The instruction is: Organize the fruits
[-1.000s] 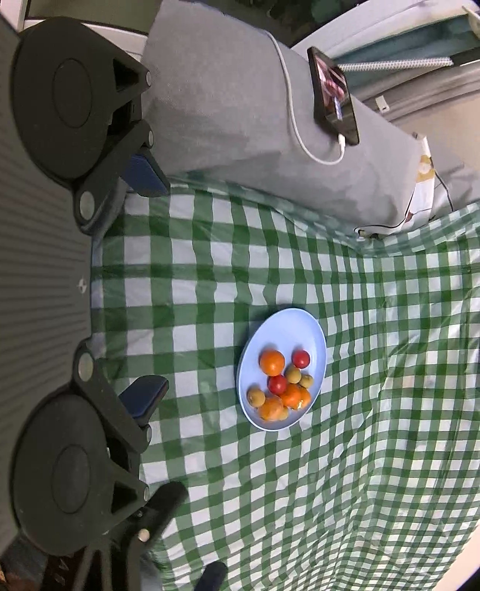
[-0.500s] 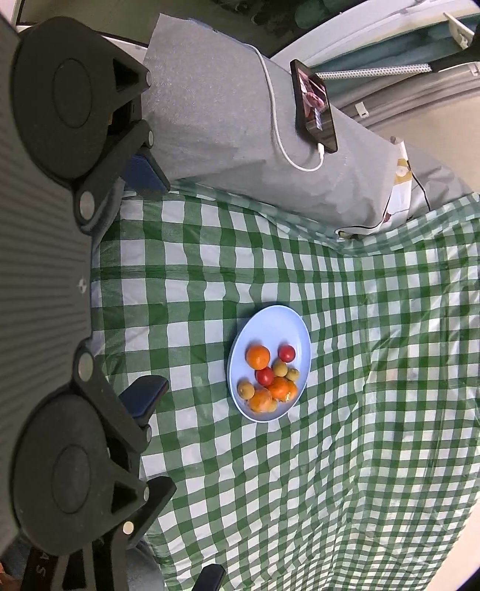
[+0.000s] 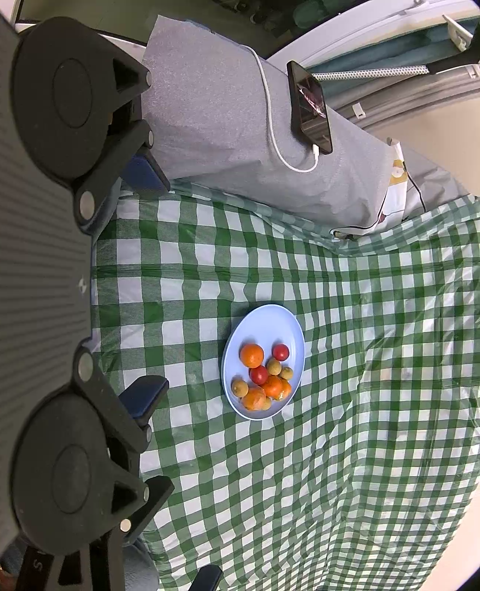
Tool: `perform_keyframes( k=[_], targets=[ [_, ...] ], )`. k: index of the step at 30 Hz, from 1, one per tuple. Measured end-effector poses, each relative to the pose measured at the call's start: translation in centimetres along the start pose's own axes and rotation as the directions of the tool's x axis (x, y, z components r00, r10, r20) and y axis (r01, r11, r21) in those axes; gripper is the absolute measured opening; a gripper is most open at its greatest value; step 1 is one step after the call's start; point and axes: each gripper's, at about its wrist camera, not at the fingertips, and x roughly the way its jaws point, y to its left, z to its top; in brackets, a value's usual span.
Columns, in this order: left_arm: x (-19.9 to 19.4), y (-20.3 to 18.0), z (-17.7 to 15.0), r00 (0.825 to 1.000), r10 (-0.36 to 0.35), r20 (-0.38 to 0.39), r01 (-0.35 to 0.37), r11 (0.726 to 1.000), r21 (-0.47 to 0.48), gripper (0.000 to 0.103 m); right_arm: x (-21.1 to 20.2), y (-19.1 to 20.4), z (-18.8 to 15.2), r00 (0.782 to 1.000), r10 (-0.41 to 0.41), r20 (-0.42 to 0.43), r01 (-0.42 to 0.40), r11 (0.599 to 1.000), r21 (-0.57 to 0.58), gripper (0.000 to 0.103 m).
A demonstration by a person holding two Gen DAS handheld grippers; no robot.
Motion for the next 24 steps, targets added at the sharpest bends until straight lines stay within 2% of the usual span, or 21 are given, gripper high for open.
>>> perform_keyframes(
  k=[24],
  targets=[
    [0.09,-0.51,0.23,1.000,0.000,-0.001,0.000,1.000,0.001,0.103,-0.03,-0.57,0.09,1.000,-0.005,0.000,0.005,1.000,0.006,0.102]
  ],
)
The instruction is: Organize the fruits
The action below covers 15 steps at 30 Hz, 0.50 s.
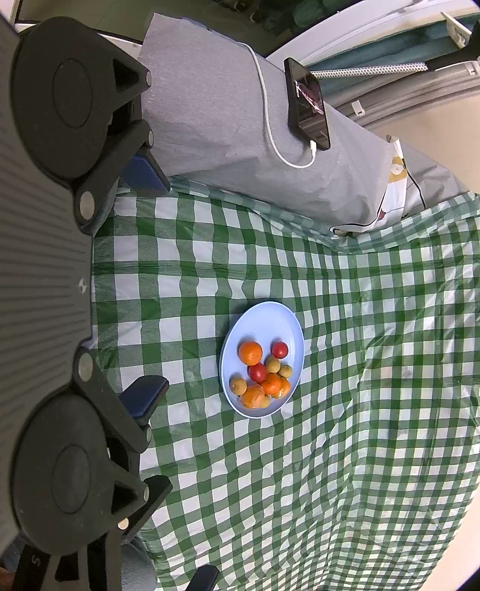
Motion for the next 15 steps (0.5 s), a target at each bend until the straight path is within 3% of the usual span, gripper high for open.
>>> perform_keyframes(
  k=[15],
  targets=[
    [0.5,-0.9,1.4,1.000,-0.002,0.012,0.002,1.000,0.014,0.103,0.7,-1.1,0.7,0.999,-0.051,0.012,0.050,0.998,0.022,0.102]
  ],
)
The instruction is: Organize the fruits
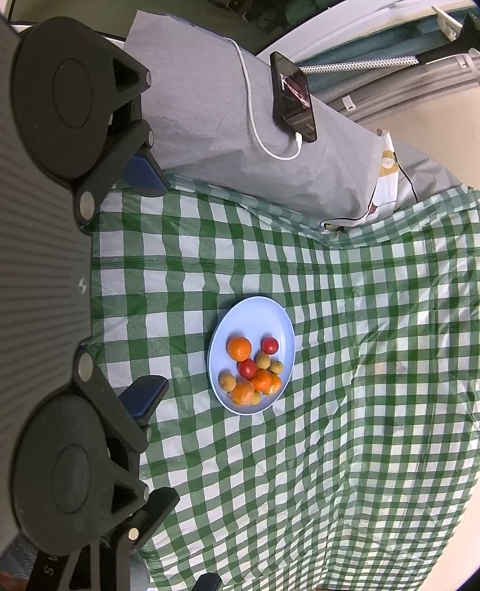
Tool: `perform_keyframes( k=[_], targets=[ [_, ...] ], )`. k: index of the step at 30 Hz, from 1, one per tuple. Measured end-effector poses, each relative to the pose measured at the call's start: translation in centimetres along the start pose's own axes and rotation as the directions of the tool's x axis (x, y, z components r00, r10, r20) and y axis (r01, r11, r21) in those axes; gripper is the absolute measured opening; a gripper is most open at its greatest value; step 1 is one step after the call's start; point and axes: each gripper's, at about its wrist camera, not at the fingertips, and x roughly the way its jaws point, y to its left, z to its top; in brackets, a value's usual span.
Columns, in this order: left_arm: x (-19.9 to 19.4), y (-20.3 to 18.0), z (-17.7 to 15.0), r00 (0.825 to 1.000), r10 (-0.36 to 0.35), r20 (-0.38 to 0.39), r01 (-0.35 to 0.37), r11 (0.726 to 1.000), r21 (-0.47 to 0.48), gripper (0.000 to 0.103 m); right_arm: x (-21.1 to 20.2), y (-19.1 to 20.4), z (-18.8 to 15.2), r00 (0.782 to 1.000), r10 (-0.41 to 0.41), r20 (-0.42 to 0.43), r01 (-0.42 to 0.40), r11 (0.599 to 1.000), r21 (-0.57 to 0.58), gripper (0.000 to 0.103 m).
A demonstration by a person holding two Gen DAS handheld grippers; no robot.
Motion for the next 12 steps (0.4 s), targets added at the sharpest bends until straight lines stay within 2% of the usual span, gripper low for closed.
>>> perform_keyframes(
  k=[12],
  targets=[
    [1.4,-0.5,0.9,1.000,0.016,-0.017,-0.016,1.000,0.005,0.103,1.4,0.1,0.1,1.000,0.014,-0.021,-0.014,1.000,-0.002,0.102]
  ],
)
